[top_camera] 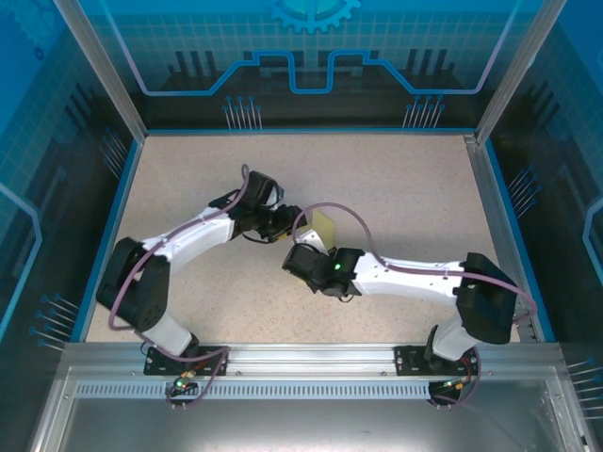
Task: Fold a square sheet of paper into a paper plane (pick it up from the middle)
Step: Fold the triangle a second time at the center of the table.
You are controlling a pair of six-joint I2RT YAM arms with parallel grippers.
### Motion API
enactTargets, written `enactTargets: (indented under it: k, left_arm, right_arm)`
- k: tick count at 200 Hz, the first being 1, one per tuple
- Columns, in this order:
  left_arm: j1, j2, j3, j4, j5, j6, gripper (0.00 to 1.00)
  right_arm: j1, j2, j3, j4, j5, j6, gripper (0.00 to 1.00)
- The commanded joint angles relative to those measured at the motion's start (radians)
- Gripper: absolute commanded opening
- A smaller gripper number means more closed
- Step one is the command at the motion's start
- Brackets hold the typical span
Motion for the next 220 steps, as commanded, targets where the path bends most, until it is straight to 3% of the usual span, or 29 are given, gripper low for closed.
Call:
enactTargets:
  k: [1, 59, 133, 175, 220]
  left_arm:
    - [0.017, -0.087, -0.053, -0.088, -0.122, 0.010, 0.60]
    - [0.018, -0.203, -0.091, -0.151, -0.201, 0.036, 0.62]
    - [0.019, -0.249, -0.096, -0.188, -0.257, 0.046, 0.62]
    - [0.019, -0.246, -0.115, -0.164, -0.221, 0.041, 0.61]
    - [0.020, -0.217, -0.170, -0.114, -0.167, 0.012, 0.51]
  right_arm:
    - [-0.048, -0.094, 0.031, -0.050, -0.061, 0.044, 0.00]
    - [-0.113, -0.203, 0.129, -0.169, -0.097, 0.109, 0.00]
    - [-0.107, -0.052, 0.344, -0.347, 0.015, 0.283, 0.00]
    - [-0.046, 0.041, 0.303, -0.295, -0.028, 0.454, 0.00]
    - [0.006, 0.200, 0.309, -0.209, -0.077, 0.596, 0.00]
